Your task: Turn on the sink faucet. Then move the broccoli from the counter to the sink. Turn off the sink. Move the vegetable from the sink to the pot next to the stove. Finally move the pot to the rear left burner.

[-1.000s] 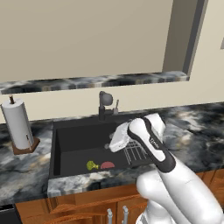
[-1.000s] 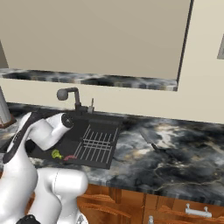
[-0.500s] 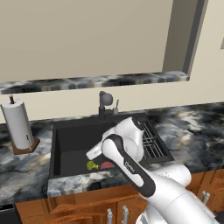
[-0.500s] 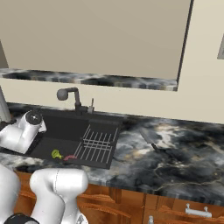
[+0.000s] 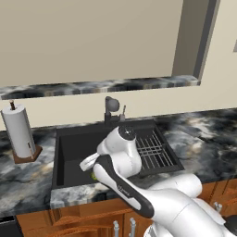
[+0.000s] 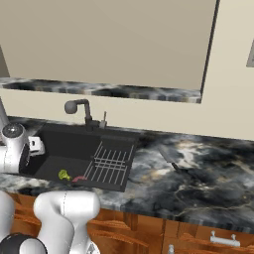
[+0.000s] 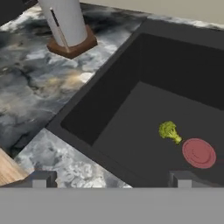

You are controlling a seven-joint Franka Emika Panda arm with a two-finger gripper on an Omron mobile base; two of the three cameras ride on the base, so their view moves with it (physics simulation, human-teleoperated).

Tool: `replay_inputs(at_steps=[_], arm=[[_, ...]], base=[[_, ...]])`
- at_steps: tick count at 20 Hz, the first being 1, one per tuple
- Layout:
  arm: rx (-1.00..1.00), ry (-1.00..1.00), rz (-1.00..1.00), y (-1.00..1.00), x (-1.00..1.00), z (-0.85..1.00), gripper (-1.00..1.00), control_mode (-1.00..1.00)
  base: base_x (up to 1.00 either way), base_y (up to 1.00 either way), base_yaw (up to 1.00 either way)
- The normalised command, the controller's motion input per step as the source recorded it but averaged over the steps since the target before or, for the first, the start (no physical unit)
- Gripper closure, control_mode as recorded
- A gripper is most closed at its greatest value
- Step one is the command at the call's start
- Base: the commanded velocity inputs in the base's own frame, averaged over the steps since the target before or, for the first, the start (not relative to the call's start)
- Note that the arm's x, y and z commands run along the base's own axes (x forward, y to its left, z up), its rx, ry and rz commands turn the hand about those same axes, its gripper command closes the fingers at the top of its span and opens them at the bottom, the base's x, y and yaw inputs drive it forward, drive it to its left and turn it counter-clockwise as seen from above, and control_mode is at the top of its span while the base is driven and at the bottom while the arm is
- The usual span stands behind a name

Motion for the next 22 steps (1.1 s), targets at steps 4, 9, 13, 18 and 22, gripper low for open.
replay_inputs(at_steps=[4, 9, 13, 18, 22], arm=[[-0.13, 0.07, -0.13, 0.0, 0.0, -0.09, -1.0, -1.0], [-0.08, 0.05, -0.08, -0.01, 0.0, -0.27, -1.0, -1.0], [-0.04, 0.03, -0.04, 0.0, 0.09, -0.22, -1.0, -1.0], [0.0, 0.06, -0.05, -0.07, 0.2, -0.12, -1.0, -1.0], [0.0, 0.05, -0.05, -0.06, 0.23, -0.14, -1.0, -1.0]], base=[[0.0, 0.0, 0.0], [0.0, 0.0, 0.0], [0.0, 0.0, 0.0], [0.0, 0.0, 0.0], [0.0, 0.0, 0.0]])
